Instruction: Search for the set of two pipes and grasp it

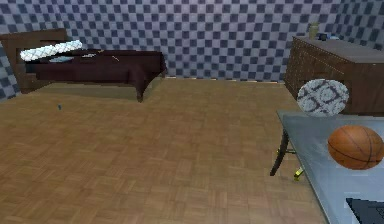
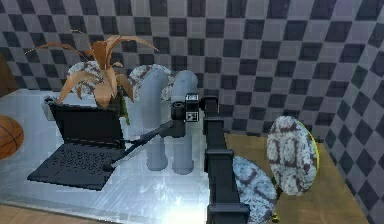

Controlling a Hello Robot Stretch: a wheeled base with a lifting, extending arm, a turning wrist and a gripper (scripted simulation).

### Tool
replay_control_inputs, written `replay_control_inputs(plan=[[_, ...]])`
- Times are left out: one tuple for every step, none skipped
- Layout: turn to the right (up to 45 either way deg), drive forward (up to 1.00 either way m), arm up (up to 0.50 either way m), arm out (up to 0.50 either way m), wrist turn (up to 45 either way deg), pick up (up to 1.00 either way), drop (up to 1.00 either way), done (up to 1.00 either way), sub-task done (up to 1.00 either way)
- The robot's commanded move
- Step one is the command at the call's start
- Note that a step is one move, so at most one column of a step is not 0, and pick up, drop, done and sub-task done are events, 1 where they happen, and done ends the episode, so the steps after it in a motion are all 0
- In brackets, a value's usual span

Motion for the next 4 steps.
replay_control_inputs(plan=[[0.0,0.0,0.0,0.0,45.0,0.0,0.0,0.0,0.0],[0.0,0.0,0.0,0.0,39.0,0.0,0.0,0.0,0.0],[0.0,0.0,0.0,0.0,0.0,1.0,0.0,0.0,0.0],[0.0,0.0,0.1,0.0,0.0,0.0,0.0,0.0,0.0]])
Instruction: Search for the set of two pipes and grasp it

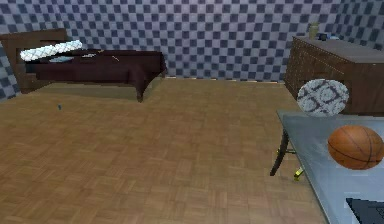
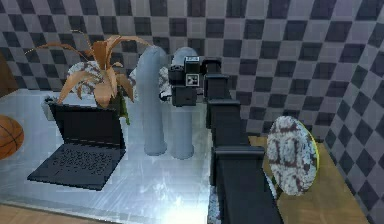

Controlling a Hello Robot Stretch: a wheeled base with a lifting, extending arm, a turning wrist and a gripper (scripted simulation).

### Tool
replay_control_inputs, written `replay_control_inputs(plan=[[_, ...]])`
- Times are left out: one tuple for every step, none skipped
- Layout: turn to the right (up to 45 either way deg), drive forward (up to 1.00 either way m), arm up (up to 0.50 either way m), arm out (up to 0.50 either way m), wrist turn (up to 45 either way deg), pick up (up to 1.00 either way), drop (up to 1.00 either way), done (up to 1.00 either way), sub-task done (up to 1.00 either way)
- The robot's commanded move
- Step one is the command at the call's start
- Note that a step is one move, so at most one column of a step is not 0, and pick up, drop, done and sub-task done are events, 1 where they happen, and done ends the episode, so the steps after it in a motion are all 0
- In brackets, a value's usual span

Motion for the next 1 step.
replay_control_inputs(plan=[[0.0,0.0,0.0,0.0,0.0,0.0,0.0,1.0,0.0]])
